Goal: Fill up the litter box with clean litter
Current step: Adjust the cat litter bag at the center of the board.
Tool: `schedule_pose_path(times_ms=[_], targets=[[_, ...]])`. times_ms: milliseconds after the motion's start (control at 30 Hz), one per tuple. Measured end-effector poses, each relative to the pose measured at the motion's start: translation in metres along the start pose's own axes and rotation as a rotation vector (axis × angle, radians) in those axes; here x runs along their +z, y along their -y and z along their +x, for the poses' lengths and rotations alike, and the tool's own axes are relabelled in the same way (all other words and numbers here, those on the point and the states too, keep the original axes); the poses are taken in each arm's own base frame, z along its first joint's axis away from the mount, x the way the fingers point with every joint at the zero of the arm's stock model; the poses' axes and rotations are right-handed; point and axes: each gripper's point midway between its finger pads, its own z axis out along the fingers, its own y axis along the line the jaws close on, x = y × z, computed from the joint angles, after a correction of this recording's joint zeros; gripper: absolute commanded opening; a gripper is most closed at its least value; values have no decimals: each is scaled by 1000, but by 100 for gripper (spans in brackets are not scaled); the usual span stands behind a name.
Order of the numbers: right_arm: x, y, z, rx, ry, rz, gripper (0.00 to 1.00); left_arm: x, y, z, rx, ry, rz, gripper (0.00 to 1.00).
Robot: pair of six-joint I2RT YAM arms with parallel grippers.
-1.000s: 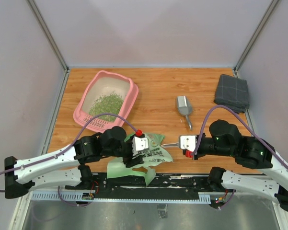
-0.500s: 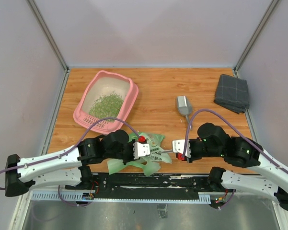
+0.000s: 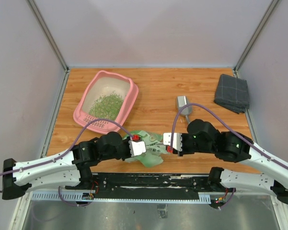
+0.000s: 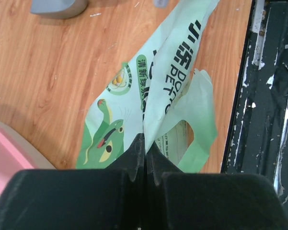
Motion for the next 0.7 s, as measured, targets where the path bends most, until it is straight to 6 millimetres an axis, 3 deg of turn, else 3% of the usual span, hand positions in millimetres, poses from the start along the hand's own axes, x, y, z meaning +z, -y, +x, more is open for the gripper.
schedule_pose_path(times_ms=[33, 167, 267, 400, 600, 700], targets=[[-1, 2, -4, 6, 15, 10, 2, 2, 0, 0, 0, -4, 3, 8], [-3, 9, -16, 41, 64, 38, 1, 6, 3, -3, -1, 5, 18, 40], [-3, 10, -24, 73, 96, 46, 1, 5, 2, -12, -15, 43, 17, 52], [-8, 9, -41, 97, 188, 36, 3, -8, -3, -41, -46, 148, 10, 60], [-18, 2, -65, 79, 347, 4, 4, -51, -16, -117, -77, 445, -1, 64], [-18, 1, -74, 71, 390, -7, 5, -66, -17, -140, -67, 544, 11, 64]])
